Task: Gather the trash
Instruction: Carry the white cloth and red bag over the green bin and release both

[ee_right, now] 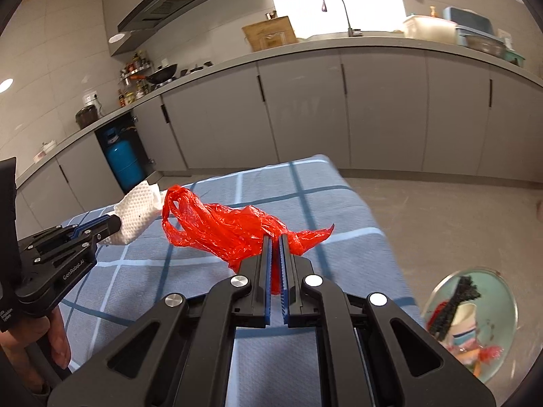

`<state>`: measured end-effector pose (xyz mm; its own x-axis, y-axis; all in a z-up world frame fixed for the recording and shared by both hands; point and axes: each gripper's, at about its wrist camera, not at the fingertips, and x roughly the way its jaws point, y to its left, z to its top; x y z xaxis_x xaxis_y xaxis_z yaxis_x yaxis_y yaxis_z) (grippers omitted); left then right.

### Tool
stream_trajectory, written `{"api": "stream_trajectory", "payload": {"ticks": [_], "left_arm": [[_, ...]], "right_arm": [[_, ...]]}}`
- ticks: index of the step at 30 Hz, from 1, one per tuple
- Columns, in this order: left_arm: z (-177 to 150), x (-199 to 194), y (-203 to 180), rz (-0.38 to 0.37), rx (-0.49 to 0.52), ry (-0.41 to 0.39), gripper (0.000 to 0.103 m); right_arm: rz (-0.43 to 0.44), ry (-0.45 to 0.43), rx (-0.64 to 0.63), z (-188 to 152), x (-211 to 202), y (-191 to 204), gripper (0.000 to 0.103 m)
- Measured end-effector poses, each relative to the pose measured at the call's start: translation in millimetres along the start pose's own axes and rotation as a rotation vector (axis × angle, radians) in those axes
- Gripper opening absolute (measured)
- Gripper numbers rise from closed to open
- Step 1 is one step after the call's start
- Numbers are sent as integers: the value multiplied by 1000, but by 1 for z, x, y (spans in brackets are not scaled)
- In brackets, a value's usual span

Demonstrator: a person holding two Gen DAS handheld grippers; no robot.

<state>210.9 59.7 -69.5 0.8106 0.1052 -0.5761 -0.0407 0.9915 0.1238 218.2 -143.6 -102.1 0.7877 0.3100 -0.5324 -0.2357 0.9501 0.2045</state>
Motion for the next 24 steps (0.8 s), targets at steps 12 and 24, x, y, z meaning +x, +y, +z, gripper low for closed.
{"api": "stream_trajectory", "payload": {"ticks": [12, 24], "left_arm": [[10, -10, -56, -71, 74, -28, 12], [17, -17, -112, -142, 154, -45, 12]], "right_arm": [[-75, -37, 62, -9, -36, -55, 6], [-151, -77, 126, -15, -68, -104, 6]]}}
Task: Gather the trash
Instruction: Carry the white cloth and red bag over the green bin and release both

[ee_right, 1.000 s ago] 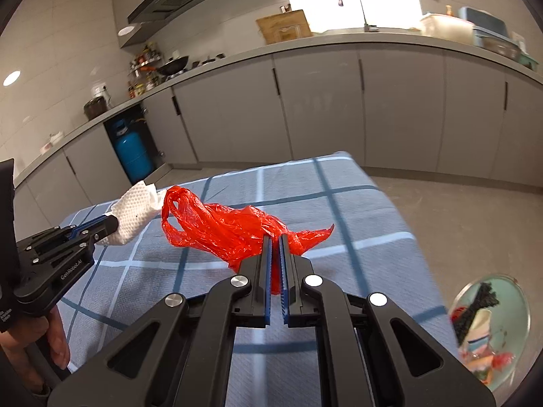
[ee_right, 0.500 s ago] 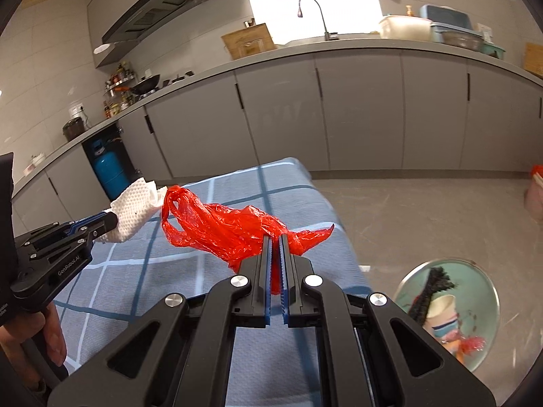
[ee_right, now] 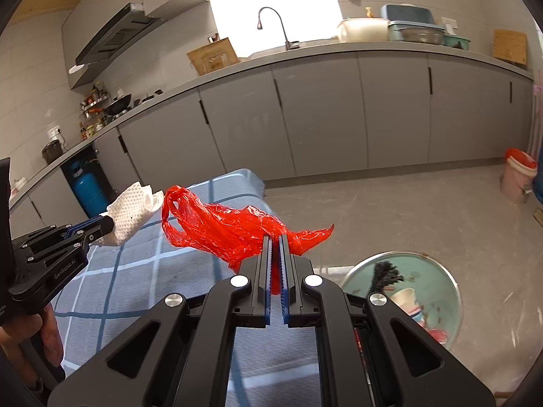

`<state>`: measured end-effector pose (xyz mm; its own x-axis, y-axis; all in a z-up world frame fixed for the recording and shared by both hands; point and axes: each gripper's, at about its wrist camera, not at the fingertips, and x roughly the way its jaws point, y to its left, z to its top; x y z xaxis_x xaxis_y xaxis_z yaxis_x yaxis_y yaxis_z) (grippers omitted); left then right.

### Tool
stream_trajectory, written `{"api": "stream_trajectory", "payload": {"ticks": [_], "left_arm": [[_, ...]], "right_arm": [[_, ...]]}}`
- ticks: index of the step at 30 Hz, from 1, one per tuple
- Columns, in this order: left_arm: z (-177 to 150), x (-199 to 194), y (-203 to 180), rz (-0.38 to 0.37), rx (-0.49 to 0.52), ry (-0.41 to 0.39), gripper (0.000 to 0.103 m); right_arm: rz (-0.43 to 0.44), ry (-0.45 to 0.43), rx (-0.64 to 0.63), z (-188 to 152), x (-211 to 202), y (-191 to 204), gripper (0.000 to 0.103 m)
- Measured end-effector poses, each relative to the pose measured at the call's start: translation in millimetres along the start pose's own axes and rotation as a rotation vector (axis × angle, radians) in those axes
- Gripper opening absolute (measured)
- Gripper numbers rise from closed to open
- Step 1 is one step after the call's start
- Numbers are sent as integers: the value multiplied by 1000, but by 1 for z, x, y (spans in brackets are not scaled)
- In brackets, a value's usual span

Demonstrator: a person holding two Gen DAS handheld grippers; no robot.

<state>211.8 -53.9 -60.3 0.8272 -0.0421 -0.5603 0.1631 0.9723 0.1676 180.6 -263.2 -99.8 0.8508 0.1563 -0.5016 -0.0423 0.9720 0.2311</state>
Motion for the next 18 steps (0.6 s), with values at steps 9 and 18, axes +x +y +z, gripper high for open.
{"api": "stream_trajectory", "payload": {"ticks": [9, 18], "left_arm": [[10, 3, -60, -82, 78, -20, 12], [16, 14, -118, -179, 136, -11, 12]], "right_arm": [[-86, -20, 61, -2, -13, -52, 6], [-165, -12, 121, -7, -15, -102, 6]]}}
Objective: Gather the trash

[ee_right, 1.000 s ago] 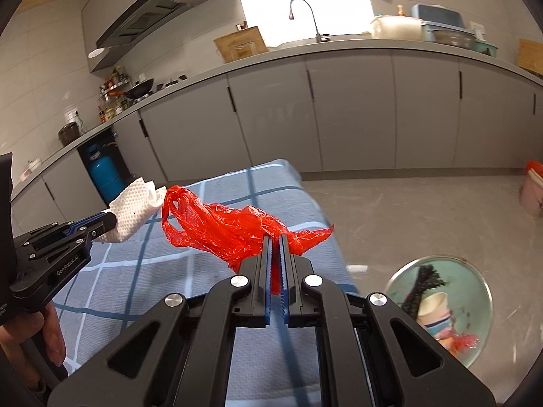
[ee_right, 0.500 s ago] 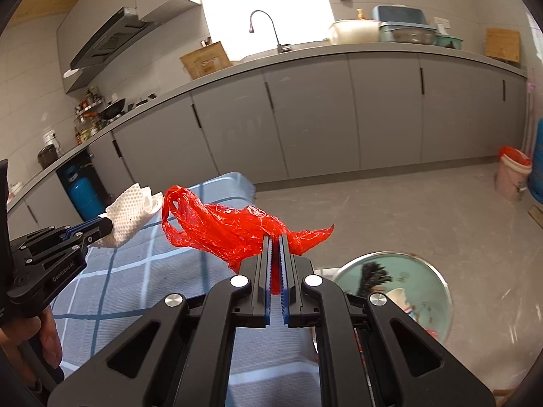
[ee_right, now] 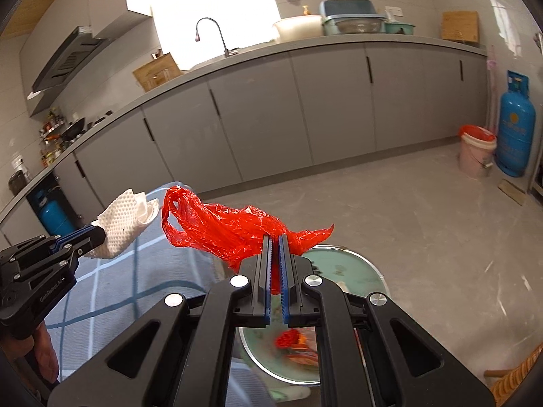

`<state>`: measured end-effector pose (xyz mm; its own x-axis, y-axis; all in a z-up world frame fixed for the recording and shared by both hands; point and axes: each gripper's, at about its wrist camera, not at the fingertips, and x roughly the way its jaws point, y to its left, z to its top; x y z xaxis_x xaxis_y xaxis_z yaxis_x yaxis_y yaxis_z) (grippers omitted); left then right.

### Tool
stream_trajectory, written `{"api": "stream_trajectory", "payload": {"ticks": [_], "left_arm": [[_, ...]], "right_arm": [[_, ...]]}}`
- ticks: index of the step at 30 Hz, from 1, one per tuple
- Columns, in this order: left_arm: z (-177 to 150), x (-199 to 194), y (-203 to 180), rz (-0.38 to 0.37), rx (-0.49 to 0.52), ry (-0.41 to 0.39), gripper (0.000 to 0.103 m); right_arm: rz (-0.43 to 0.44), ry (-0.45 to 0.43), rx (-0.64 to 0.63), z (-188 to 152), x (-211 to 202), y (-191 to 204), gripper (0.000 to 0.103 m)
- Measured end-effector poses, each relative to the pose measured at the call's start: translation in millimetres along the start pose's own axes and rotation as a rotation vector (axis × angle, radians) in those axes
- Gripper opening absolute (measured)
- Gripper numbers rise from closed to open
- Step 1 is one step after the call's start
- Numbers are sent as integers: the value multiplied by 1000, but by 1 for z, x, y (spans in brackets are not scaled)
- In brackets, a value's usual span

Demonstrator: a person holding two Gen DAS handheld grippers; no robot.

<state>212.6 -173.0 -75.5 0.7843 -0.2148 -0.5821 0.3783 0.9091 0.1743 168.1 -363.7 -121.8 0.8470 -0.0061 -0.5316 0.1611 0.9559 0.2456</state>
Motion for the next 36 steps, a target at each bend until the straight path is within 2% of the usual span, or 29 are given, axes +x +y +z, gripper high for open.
{"api": "stream_trajectory", "payload": {"ticks": [7, 13, 15, 16, 17, 18, 19, 22, 25, 27, 28, 29, 36], "left_arm": [[4, 20, -28, -54, 21, 26, 12], [1, 34, -44, -76, 38, 55, 12], [0, 39, -49, -87, 49, 63, 14], [0, 41, -51, -86, 52, 66, 18], [-2, 43, -53, -84, 53, 66, 34], [-3, 45, -54, -81, 55, 69, 47], [-6, 46, -54, -68, 57, 65, 58], [-11, 48, -52, -50, 63, 77, 59], [-13, 45, -43, -37, 47, 76, 65], [-12, 39, -39, -30, 40, 70, 70], [-12, 34, -35, -21, 31, 60, 78], [-11, 31, -32, -18, 24, 52, 81], [-10, -1, -13, -14, -14, 3, 87]], "right_arm": [[-53, 7, 36, 0, 8, -32, 6], [-68, 22, 50, -7, 16, -44, 6], [-63, 45, 64, -11, 24, -50, 10], [-53, 60, 76, -13, 28, -54, 10], [-57, 57, 92, -16, 31, -58, 15], [-70, 57, 106, -19, 34, -63, 40], [-74, 57, 122, -21, 35, -68, 50], [-84, 61, 140, -27, 34, -72, 53], [-84, 58, 165, -29, 28, -74, 55], [-87, 33, 170, -28, 17, -70, 64], [-85, 22, 170, -27, 12, -68, 64], [-80, 14, 169, -25, 7, -65, 64], [-73, -50, 126, -15, -30, -43, 69]]}}
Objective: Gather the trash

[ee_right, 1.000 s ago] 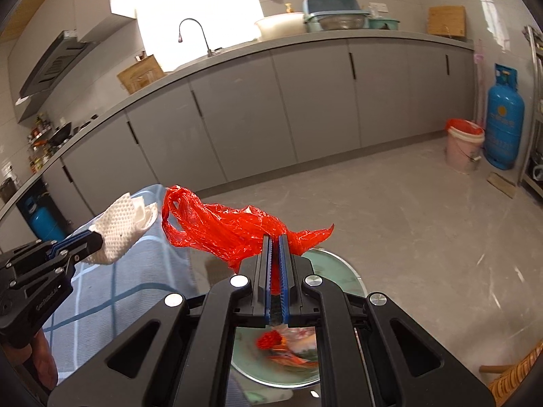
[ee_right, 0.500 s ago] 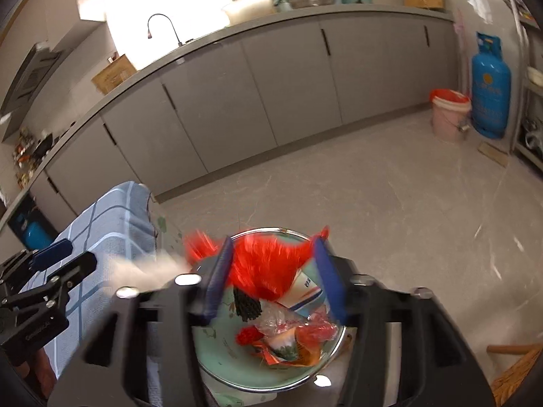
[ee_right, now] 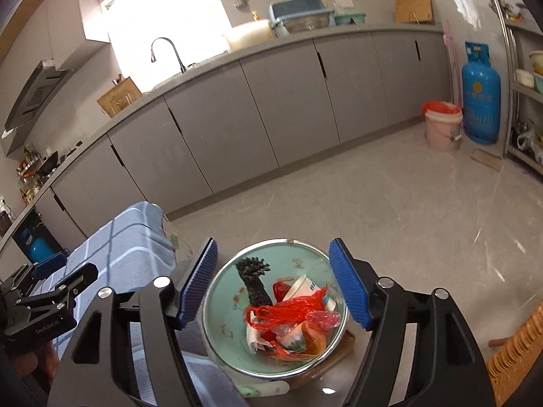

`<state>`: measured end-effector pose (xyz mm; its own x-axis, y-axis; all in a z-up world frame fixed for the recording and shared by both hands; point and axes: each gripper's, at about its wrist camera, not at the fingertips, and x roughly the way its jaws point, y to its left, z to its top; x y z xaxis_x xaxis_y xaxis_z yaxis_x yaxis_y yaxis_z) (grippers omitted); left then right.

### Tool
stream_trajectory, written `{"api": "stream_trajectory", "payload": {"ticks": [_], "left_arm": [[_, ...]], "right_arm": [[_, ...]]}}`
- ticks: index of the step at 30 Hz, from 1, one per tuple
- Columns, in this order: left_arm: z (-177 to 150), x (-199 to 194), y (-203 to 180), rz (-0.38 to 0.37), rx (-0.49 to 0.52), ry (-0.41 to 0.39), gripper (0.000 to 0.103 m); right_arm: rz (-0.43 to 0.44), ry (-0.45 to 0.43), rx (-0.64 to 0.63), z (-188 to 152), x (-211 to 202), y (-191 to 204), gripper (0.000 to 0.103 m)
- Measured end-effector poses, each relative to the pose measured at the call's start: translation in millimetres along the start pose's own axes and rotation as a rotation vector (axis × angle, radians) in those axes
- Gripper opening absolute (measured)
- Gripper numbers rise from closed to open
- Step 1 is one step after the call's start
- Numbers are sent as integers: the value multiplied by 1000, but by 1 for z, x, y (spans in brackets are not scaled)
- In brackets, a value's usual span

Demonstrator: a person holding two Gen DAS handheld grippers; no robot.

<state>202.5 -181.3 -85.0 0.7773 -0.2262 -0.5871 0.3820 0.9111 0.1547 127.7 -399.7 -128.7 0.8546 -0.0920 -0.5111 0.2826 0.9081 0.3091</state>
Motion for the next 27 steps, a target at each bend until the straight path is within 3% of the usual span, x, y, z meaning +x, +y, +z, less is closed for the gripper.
{"api": "stream_trajectory", "payload": {"ticks": [12, 27], "left_arm": [[7, -40, 20, -14, -47, -66, 87], [9, -54, 30, -18, -69, -95, 87]], "right_arm": [[-8, -54, -54, 8, -39, 26, 69], [0, -61, -70, 10, -52, 37, 71]]}}
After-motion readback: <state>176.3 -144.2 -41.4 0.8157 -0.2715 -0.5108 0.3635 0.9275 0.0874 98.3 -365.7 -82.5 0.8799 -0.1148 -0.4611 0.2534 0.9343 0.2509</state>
